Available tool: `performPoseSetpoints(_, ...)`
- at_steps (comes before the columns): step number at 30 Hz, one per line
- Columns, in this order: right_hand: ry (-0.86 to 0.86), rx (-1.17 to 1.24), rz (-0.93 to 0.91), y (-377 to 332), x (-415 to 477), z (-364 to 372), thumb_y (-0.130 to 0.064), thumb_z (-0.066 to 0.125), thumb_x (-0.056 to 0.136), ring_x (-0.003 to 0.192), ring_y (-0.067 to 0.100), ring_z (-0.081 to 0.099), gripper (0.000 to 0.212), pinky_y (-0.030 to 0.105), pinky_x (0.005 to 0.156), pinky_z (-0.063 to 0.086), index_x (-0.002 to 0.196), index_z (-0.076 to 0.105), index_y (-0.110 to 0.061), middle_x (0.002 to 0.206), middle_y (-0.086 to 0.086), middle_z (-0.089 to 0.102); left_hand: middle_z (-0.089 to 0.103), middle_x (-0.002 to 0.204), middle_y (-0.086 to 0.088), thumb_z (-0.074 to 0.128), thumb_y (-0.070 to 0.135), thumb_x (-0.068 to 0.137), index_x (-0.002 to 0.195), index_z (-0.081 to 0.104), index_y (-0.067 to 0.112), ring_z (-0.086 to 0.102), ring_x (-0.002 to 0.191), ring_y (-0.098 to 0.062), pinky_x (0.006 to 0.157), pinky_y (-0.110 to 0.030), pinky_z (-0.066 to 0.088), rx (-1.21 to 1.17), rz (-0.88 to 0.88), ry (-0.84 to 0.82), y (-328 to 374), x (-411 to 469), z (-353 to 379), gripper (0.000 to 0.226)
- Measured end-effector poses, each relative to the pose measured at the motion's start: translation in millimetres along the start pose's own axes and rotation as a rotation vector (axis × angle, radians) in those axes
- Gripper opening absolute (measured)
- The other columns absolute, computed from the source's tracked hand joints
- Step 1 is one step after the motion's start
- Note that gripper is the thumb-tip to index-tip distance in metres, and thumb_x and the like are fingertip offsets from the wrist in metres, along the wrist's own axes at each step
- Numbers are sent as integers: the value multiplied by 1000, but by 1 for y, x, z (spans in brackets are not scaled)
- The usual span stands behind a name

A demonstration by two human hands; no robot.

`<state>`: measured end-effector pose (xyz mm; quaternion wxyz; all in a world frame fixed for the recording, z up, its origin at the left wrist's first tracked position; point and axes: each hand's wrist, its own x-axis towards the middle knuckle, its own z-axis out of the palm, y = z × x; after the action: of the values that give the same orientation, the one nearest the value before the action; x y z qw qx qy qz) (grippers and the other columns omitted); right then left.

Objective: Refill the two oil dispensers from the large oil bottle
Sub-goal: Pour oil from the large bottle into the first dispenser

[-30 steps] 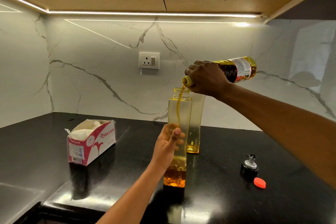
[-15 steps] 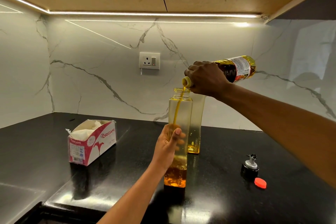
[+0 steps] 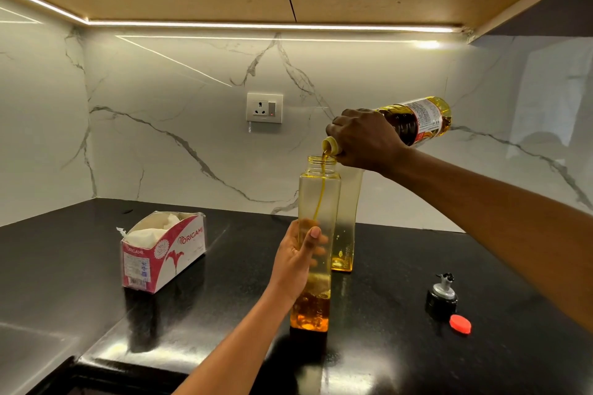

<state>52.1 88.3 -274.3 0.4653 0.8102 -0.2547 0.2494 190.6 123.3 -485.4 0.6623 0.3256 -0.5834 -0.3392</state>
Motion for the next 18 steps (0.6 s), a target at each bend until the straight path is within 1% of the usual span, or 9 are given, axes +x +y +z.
performPoseSetpoints(6, 7, -5, -2, 0, 0, 2, -30, 60, 86, 76, 28, 63, 27, 34, 68, 48, 86, 67, -4, 80, 11, 68, 69, 82, 8, 60, 86, 56, 107, 56, 20, 64, 73, -7, 65, -20, 53, 6, 1, -5, 0, 0, 0, 84)
performPoseSetpoints(15, 18, -13, -22, 0, 0, 2, -28, 64, 84, 74, 29, 63, 27, 36, 67, 49, 86, 67, -2, 79, 13, 68, 68, 81, 8, 60, 86, 57, 108, 56, 20, 63, 73, -9, 67, -22, 54, 3, 10, -6, 0, -1, 0, 83)
performPoseSetpoints(18, 10, -13, -30, 0, 1, 2, -28, 63, 84, 76, 30, 63, 26, 36, 69, 48, 88, 67, -2, 81, 13, 68, 68, 82, 7, 60, 86, 57, 108, 56, 20, 63, 73, -10, 66, -24, 53, 0, 7, -7, 0, 0, 0, 83)
